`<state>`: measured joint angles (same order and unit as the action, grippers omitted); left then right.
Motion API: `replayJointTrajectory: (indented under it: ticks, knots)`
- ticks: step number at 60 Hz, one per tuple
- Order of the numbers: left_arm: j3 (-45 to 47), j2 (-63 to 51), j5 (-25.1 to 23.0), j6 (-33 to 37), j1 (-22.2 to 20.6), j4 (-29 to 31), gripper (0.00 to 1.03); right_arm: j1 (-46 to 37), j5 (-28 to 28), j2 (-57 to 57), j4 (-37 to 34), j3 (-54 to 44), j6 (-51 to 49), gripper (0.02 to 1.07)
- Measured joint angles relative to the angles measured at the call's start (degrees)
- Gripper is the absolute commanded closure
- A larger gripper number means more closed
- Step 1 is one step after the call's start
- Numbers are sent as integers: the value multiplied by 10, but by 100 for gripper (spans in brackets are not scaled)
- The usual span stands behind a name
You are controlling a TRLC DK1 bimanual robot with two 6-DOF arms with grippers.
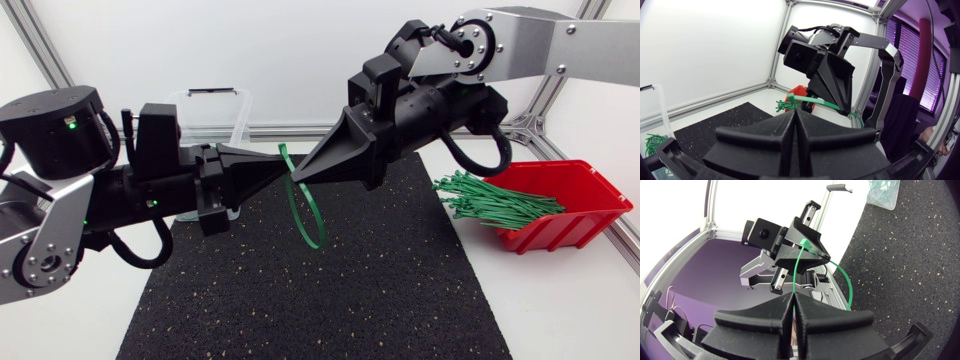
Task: Take a green cable tie from the red box, thread the tail through the head to close it, then place it in the transparent bin on the left.
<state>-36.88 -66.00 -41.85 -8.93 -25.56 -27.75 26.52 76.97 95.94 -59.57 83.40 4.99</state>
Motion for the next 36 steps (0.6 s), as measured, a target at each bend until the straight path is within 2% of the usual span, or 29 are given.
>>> replayJointTrajectory:
  ticks: [17,36]
  knots:
    - [6,15,47,10,-19,0,100,0,12,1,6,2,23,102]
    - [6,20,75,13,-27,0,100,-4,21,12,6,2,26,102]
